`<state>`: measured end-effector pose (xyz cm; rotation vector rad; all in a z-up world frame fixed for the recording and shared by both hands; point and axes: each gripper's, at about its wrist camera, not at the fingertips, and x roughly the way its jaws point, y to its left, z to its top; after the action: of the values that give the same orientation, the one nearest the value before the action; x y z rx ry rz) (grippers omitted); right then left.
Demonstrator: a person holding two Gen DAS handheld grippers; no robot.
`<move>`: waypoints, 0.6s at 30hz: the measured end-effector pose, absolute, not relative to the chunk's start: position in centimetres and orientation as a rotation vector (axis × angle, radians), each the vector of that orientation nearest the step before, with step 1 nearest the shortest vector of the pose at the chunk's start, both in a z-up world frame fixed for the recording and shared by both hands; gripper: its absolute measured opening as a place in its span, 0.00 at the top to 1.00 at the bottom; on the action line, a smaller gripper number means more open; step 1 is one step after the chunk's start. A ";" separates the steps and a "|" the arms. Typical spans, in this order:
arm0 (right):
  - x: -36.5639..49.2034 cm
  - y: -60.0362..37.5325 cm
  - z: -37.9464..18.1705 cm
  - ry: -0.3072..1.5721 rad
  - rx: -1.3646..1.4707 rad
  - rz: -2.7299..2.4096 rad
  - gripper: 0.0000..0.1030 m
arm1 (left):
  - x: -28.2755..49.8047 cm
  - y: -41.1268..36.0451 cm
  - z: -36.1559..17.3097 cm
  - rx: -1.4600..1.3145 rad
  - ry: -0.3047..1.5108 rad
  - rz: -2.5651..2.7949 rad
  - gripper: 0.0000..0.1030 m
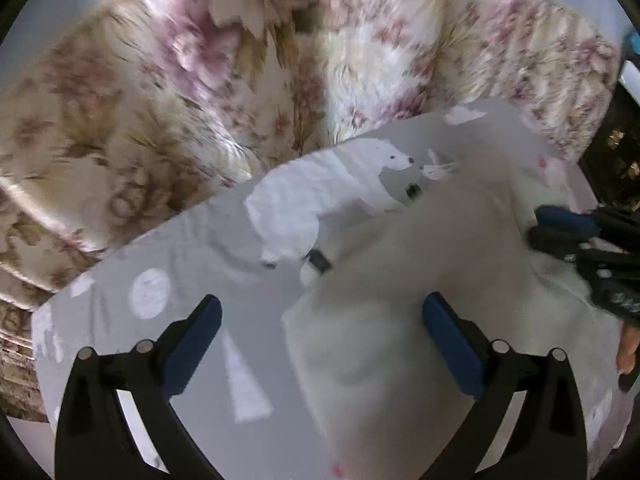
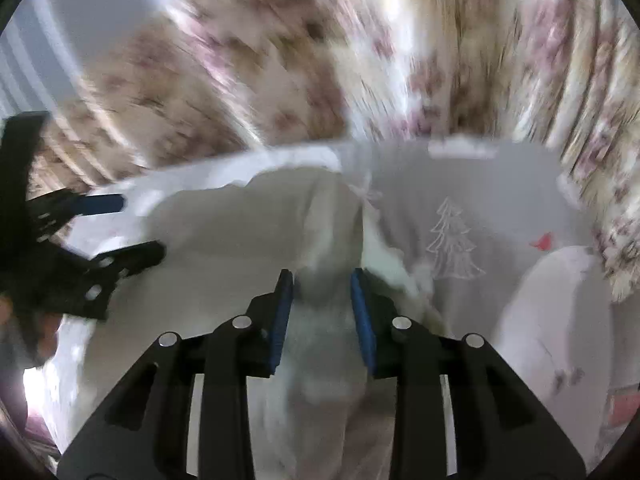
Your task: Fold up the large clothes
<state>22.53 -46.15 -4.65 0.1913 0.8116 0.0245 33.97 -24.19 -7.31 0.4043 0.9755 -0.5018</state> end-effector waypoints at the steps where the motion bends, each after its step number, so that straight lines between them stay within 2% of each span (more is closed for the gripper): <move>1: 20.8 -45.5 -3.8 0.789 0.179 0.039 0.64 | 32.7 -23.4 -6.5 0.401 0.955 -0.525 0.02; 2: 18.5 -44.5 -3.1 0.752 0.160 0.063 0.55 | 31.4 -22.6 -5.9 0.391 0.936 -0.549 0.02; 4: 16.1 -42.9 -2.9 0.744 0.160 0.112 0.55 | 28.3 -21.1 -5.3 0.357 0.925 -0.605 0.02; 9: 13.1 -38.0 -6.6 0.775 0.021 0.160 0.57 | 22.9 -20.0 -8.5 0.396 0.915 -0.609 0.02; 12: 12.8 -37.5 -10.5 0.843 -0.038 0.150 0.62 | 23.3 -19.8 -11.6 0.356 0.988 -0.606 0.01; 18: 12.2 -39.9 -12.0 0.852 0.054 0.161 0.64 | 24.7 -20.2 -13.6 0.243 1.032 -0.648 0.01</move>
<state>12.21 -39.95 -12.03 0.0542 0.8519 0.1612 24.71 -20.19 -13.59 0.2428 1.0317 -0.6479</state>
